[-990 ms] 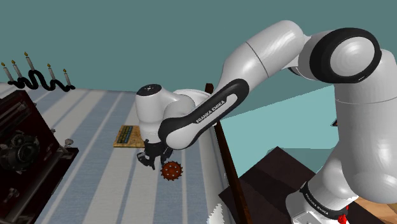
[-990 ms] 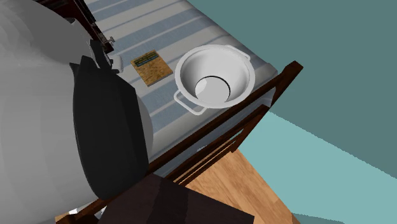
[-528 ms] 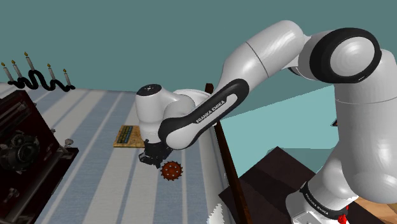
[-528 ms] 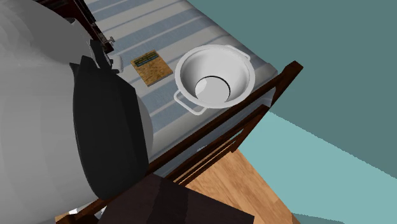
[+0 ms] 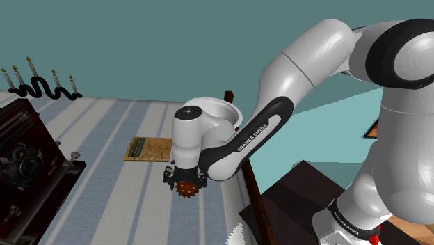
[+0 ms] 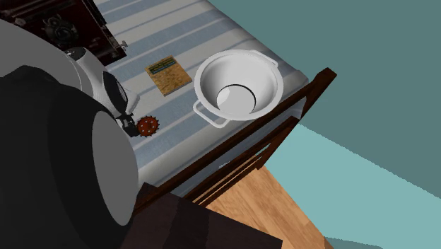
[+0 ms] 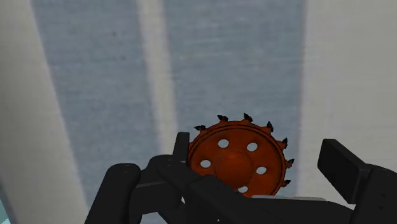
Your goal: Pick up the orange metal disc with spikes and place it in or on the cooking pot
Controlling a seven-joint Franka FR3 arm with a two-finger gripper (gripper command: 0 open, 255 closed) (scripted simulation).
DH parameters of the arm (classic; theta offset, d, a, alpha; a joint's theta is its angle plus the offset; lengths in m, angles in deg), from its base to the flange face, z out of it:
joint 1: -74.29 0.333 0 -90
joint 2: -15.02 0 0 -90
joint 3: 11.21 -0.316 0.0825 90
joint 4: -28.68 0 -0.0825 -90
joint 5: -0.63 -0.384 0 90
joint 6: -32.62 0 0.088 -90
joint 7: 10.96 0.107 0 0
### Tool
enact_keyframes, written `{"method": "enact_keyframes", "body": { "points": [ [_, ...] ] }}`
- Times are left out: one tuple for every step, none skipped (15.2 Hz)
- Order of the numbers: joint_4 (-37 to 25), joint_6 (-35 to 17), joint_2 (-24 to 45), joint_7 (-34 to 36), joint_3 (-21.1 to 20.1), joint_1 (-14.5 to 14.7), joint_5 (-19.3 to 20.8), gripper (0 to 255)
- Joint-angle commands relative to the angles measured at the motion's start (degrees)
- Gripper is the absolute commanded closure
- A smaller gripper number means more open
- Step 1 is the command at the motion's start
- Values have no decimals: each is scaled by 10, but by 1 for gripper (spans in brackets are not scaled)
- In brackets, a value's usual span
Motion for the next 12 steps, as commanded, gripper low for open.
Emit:
{"method": "enact_keyframes", "body": {
  "points": [
    [11, -20, 2, 45, 11, 11, 1, 0],
    [10, -26, 9, 48, 14, 13, 5, 0],
    [9, -31, 16, 50, 17, 16, 9, 0],
    [8, -37, 23, 53, 20, 18, 13, 0],
    [7, -42, 30, 56, 24, 21, 16, 0],
    [5, -48, 37, 58, 27, 23, 20, 0],
    [4, -51, 41, 60, 29, 25, 22, 0],
    [4, -51, 41, 60, 29, 25, 22, 0],
    [4, -51, 41, 60, 29, 25, 22, 0],
    [4, -51, 41, 60, 29, 25, 22, 0],
    [4, -51, 41, 60, 29, 25, 22, 0],
    [4, -51, 41, 60, 29, 25, 22, 0]
  ]
}}
